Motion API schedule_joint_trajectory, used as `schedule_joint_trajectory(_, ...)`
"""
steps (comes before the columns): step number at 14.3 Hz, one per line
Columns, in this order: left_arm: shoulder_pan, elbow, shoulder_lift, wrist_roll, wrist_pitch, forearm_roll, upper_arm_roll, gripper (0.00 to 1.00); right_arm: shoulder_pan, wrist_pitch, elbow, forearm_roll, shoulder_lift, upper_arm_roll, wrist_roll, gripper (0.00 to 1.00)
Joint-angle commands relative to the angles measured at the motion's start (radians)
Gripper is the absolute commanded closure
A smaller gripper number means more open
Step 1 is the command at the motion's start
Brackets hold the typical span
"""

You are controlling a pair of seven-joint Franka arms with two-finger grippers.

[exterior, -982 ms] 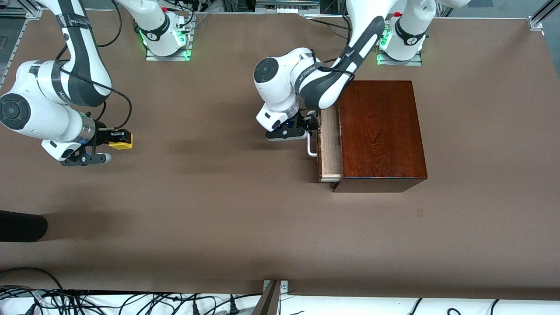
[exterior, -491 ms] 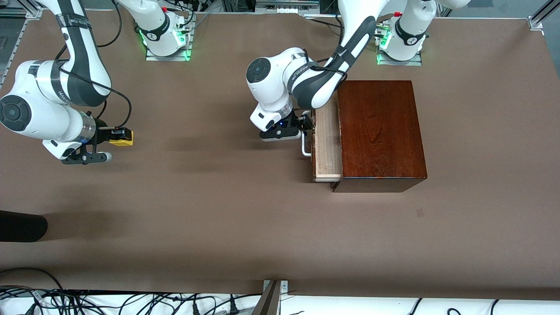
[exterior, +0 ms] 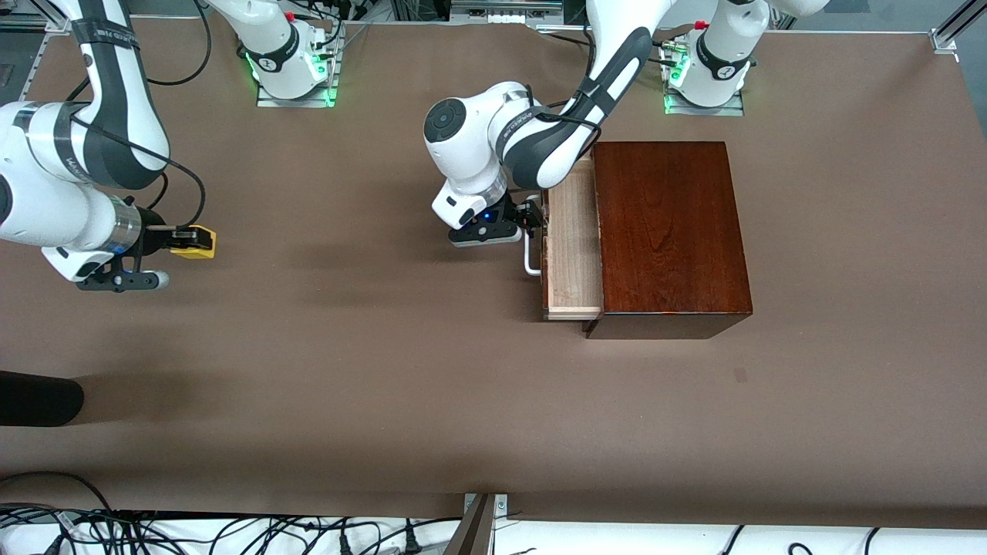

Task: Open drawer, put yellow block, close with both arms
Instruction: 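Pull the drawer open by its handle with the left gripper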

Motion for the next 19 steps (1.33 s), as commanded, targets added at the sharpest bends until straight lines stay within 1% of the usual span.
schedule_joint_trajectory(1, -0.066, 0.121, 0.083, -0.048, 0.047, -0.066, -0.002, 0.00, -0.007, -0.026, 0.036, 0.012, 0.026, 0.006, 0.016, 0.93)
schedule_joint_trajectory(7, -0.071, 0.144, 0.085, -0.053, 0.046, -0.088, 0.004, 0.00, -0.001, -0.063, 0.042, 0.010, 0.014, 0.010, 0.018, 0.93)
schedule_joint_trajectory(9, -0.071, 0.148, 0.085, -0.053, 0.046, -0.112, 0.006, 0.00, 0.001, -0.063, 0.045, 0.010, 0.014, 0.010, 0.019, 0.93)
schedule_joint_trajectory(13, -0.071, 0.161, 0.085, -0.053, 0.046, -0.117, 0.006, 0.00, -0.001, -0.063, 0.068, 0.010, 0.026, 0.010, 0.018, 0.93)
schedule_joint_trajectory(15, -0.071, 0.159, 0.085, -0.053, 0.047, -0.117, 0.004, 0.00, -0.007, -0.063, 0.080, 0.009, 0.044, 0.010, 0.024, 0.93)
schedule_joint_trajectory(19, -0.069, 0.150, 0.073, -0.044, 0.035, -0.106, 0.006, 0.00, -0.007, -0.063, 0.091, 0.007, 0.049, 0.009, 0.025, 0.93)
